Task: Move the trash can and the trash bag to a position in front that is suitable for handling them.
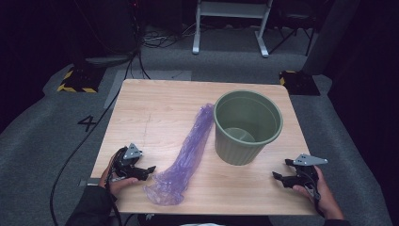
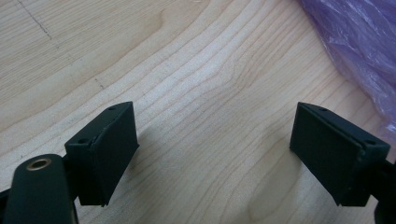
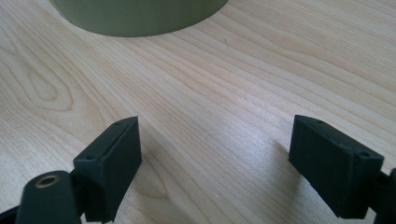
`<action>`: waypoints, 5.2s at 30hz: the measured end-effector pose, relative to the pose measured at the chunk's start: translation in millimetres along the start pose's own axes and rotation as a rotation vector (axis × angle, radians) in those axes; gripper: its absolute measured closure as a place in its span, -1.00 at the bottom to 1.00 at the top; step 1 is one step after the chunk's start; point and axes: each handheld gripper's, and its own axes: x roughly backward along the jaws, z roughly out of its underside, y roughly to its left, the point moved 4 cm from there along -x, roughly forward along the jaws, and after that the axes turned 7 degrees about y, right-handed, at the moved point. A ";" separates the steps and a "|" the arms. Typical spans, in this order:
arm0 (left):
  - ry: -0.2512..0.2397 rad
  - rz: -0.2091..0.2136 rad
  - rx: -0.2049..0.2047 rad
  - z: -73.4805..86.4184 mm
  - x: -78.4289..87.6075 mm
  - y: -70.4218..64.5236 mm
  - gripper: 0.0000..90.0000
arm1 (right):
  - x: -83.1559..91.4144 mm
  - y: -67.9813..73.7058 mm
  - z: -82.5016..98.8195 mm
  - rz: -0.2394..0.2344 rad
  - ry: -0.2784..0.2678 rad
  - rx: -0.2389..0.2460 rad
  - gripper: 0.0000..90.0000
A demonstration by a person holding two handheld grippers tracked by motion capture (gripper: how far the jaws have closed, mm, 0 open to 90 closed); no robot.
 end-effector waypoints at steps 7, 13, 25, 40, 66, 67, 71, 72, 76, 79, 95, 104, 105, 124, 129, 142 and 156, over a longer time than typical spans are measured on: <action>0.003 -0.002 0.005 -0.6 -0.5 -0.5 -0.69 | 0.0 -0.1 0.0 -0.001 0.000 0.002 -0.63; 0.003 -0.003 0.006 -0.5 -0.5 -0.6 -0.69 | -0.4 0.1 -1.2 -0.001 0.008 0.002 -0.64; 0.003 -0.004 0.004 -0.6 -0.4 -0.4 -0.69 | 24.7 16.0 -29.3 -0.019 -0.122 0.033 -0.61; 0.004 -0.004 0.004 -0.6 -0.4 -0.4 -0.69 | 56.6 26.2 -68.1 -0.021 -0.247 0.077 -0.57; -0.009 -0.032 0.012 -12.0 7.6 -5.9 -0.63 | 65.4 48.2 -93.1 -0.078 -0.281 0.152 -0.56; -0.018 -0.027 0.012 -13.7 9.8 -6.9 -0.60 | 66.6 48.9 -94.4 -0.079 -0.285 0.152 -0.56; -0.056 -0.024 -0.007 -23.4 17.9 -14.1 -0.54 | 65.3 50.7 -95.0 -0.080 -0.277 0.159 -0.58; -0.064 -0.017 -0.012 -25.5 19.1 -17.1 -0.53 | 64.2 51.1 -94.7 -0.081 -0.273 0.157 -0.58; -0.087 0.019 -0.066 -33.5 22.7 -33.5 -0.53 | 60.8 50.8 -93.2 -0.080 -0.264 0.155 -0.57; -0.095 0.044 -0.100 -37.5 24.1 -45.7 -0.49 | 54.8 50.5 -90.3 -0.072 -0.238 0.160 -0.57; 0.035 0.126 -0.260 -26.0 -4.7 -81.7 -0.18 | 48.6 44.4 -81.6 -0.049 -0.207 0.149 -0.56; 0.001 0.147 -0.244 -26.5 -12.2 -76.2 0.29 | 50.4 42.4 -82.0 -0.039 -0.209 0.145 -0.53; 0.001 0.146 -0.244 -26.7 -12.2 -74.8 0.36 | 50.6 42.1 -82.1 -0.038 -0.207 0.145 -0.53; -0.025 0.152 -0.181 -30.5 -17.7 -41.4 0.55 | 66.5 50.3 -92.2 -0.062 -0.254 0.166 -0.53; -0.024 0.150 -0.179 -30.8 -17.8 -43.6 0.54 | 60.3 53.8 -89.9 -0.075 -0.236 0.171 -0.53; -0.023 0.180 -0.207 -44.9 -29.9 -79.8 0.20 | 37.5 56.2 -75.6 -0.073 -0.164 0.159 -0.54; -0.021 0.195 -0.247 -75.9 -57.0 -126.1 -0.17 | 20.9 55.8 -63.8 -0.080 -0.134 0.135 -0.51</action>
